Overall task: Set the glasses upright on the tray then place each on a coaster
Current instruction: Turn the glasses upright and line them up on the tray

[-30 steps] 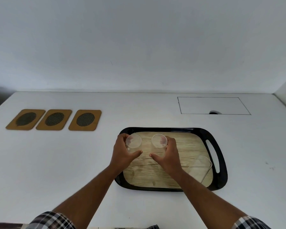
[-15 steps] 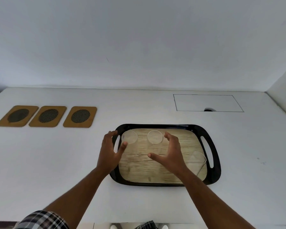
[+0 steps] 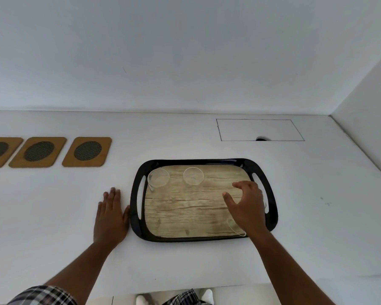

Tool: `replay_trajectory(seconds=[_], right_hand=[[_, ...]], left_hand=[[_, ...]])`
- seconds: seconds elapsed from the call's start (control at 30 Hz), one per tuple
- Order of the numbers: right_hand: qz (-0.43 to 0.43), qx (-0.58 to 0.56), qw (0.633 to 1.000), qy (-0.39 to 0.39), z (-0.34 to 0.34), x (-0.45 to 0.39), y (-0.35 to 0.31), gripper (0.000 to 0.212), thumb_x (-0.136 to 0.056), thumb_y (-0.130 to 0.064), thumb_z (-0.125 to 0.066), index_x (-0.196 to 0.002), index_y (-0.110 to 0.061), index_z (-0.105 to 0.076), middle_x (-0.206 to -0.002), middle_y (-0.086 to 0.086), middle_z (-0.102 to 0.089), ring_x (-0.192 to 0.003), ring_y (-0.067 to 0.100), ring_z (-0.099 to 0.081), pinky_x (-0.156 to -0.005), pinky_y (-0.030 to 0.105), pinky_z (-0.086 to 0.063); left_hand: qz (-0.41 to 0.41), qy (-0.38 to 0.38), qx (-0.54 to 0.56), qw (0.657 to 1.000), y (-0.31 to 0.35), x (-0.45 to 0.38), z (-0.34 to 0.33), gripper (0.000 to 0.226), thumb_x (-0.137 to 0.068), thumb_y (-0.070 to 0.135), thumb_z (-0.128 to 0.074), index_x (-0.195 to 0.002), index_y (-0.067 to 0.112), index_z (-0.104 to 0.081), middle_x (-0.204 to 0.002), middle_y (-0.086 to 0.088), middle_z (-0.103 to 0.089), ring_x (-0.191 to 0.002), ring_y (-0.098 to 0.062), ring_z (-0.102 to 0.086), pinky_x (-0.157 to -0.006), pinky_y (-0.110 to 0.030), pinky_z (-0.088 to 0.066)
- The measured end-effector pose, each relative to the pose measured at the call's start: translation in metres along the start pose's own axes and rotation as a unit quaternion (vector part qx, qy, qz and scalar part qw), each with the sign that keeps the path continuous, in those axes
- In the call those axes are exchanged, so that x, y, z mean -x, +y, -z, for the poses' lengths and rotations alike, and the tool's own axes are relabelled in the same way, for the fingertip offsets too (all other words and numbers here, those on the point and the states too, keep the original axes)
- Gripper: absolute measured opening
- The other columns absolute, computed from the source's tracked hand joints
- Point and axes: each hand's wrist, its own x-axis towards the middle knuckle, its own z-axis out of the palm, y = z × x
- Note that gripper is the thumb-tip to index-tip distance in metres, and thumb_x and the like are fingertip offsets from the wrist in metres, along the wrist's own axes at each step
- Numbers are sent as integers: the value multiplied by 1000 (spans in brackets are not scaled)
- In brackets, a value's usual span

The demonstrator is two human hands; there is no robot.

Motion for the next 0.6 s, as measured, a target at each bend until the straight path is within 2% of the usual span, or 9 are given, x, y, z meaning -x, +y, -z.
replay_trajectory(seconds=[0.1,0.3,0.4,0.53,0.6], right_hand=[[-25,82,996,23,4,7,10,45,-84,-38,-80,-123,-17,-68,-134,6,-57,-135,30,-42,-109,46,-43],[-73,99,991,47,5,21,25,57,-82,-34,-82,-132,-15,-61,-145,11,-45,-138,34,-33,-105,49,-46],[-94,87,990,57,1,24,28,68,-80,-35,-84,-137,-13,-54,-148,14,-42,-139,37,-33,-109,49,-40],[-121,13,991,59,-6,26,26,86,-77,-31,-89,-145,-6,-43,-150,18,-39,-139,38,-36,-108,40,-35],[-134,-30,989,51,-9,26,25,93,-76,-31,-91,-149,-6,-38,-153,19,-34,-140,37,-35,-111,46,-38]], left_hand=[[-8,-4,-40,999,-1,4,-1,69,-104,46,-23,-159,5,-14,-169,-12,-12,-157,-27,-5,-128,-44,-9],[-16,1,-38,999,2,6,1,86,-93,60,-10,-159,6,-17,-169,-11,-14,-157,-26,-7,-128,-41,-8],[-11,-2,-39,999,3,6,2,84,-93,59,-13,-159,6,-17,-169,-11,-14,-157,-26,-7,-128,-42,-9],[-8,-5,-37,999,4,7,3,85,-93,60,-15,-159,6,-19,-169,-11,-15,-157,-26,-8,-128,-42,-9],[-6,-7,-38,999,5,6,4,84,-94,59,-17,-159,7,-19,-169,-11,-15,-157,-26,-8,-128,-42,-9]])
